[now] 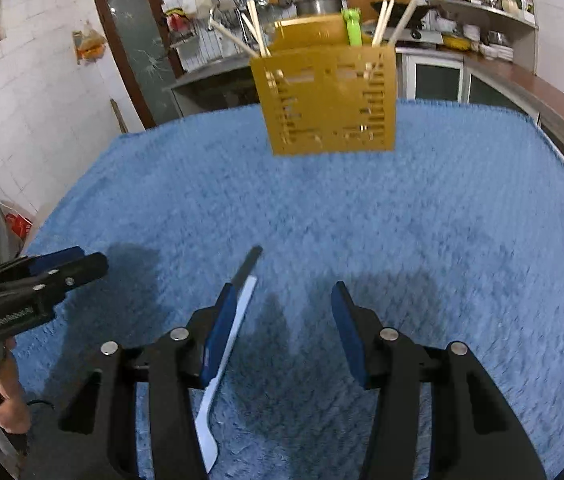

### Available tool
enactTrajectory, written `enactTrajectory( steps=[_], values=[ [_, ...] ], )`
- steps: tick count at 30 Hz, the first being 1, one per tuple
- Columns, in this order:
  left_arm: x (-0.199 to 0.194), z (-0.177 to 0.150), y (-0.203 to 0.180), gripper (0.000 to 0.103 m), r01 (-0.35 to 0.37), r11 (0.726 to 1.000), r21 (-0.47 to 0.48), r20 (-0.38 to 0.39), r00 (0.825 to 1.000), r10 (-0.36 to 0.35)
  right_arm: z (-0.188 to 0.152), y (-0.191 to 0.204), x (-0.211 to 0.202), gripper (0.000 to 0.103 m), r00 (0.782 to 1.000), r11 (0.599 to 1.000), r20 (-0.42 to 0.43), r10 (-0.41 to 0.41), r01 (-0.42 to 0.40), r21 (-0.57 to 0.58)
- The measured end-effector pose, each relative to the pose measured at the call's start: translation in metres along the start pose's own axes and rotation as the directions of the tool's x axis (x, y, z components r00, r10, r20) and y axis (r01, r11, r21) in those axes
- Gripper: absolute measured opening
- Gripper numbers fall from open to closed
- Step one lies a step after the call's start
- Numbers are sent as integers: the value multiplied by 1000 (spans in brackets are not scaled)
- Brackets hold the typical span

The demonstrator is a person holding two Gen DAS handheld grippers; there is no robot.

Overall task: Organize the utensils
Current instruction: 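Move the left tool to the black-handled spoon while the right tool approaches the white spoon, then close the left tool on the black-handled spoon while the right tool closes on the white spoon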

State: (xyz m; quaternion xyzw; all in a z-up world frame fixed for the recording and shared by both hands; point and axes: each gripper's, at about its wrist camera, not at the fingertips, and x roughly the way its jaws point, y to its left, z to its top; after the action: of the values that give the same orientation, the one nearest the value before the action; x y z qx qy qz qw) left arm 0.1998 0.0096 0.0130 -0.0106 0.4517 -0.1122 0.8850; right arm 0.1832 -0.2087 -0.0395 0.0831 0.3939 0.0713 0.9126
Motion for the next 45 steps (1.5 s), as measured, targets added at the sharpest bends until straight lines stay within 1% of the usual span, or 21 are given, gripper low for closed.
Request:
enactTrajectory(
  steps=[3,6,8,10,12,14,16,19,22,24,26,27,28,32,34,36,38,39,42,43,45],
  values=[
    [17,0,-7,54,-3,1000,4,-31,1000,3,-2,1,7,49,1000,1000,-25,-4,5,11],
    [27,2,-15,54,-26,999,29,-37,999,27,-3,7,10,48,999,1000,-40,-3,4,15],
    [31,4,-17,54,-23,999,31,-45,999,24,0,12,14,47,999,1000,-54,1,0,13],
    [35,7,-19,54,-26,999,23,-57,998,27,1,19,19,44,997,1000,-81,-15,15,1],
    [35,8,-19,54,-19,1000,22,-61,998,20,0,22,26,36,994,1000,-110,-23,23,-6],
    [35,9,-20,50,-26,999,32,-60,998,28,-2,22,34,30,991,1000,-136,-18,19,6],
    [36,10,-19,48,-30,999,37,-65,997,33,-2,21,38,30,990,1000,-144,-7,10,23],
    [38,11,-18,48,-32,999,31,-70,997,34,-1,29,43,28,989,999,-141,-47,46,-11],
    [41,13,-21,48,-28,999,28,-82,996,30,1,29,44,21,988,998,-143,-60,57,-29],
    [42,14,-24,48,-18,999,32,-87,996,21,3,25,43,11,987,998,-147,-60,56,-33],
    [42,15,-30,48,-12,999,44,-89,996,16,6,19,38,4,987,997,-144,-70,64,-42],
    [43,15,-34,48,-7,999,53,-95,995,12,8,14,34,0,986,995,-139,-95,89,-50],
    [44,15,-37,48,-4,998,59,-99,995,10,10,9,32,0,984,992,-134,-115,108,-57],
    [49,16,-57,48,10,996,94,-112,994,0,15,-29,26,0,978,989,-149,-148,146,-25],
    [54,16,-69,48,0,992,123,-124,992,16,17,-50,24,0,978,991,-162,-131,136,19],
    [62,17,-78,46,-14,990,144,-155,987,37,19,-60,24,0,980,992,-167,-109,117,38],
    [69,17,-83,39,-27,988,155,-186,981,56,20,-62,23,2,984,996,-164,-75,82,39],
    [72,17,-86,38,-29,987,161,-200,978,62,22,-59,22,4,985,997,-161,-65,71,28],
    [76,21,-92,38,-38,983,180,-213,974,77,25,-50,21,4,985,997,-152,-75,74,-12],
    [77,23,-93,37,-32,984,178,-220,973,71,26,-49,20,4,986,997,-151,-72,70,-16],
    [84,25,-96,29,1,985,174,-250,967,43,27,-48,21,4,986,998,-151,-68,66,-19]
  ],
)
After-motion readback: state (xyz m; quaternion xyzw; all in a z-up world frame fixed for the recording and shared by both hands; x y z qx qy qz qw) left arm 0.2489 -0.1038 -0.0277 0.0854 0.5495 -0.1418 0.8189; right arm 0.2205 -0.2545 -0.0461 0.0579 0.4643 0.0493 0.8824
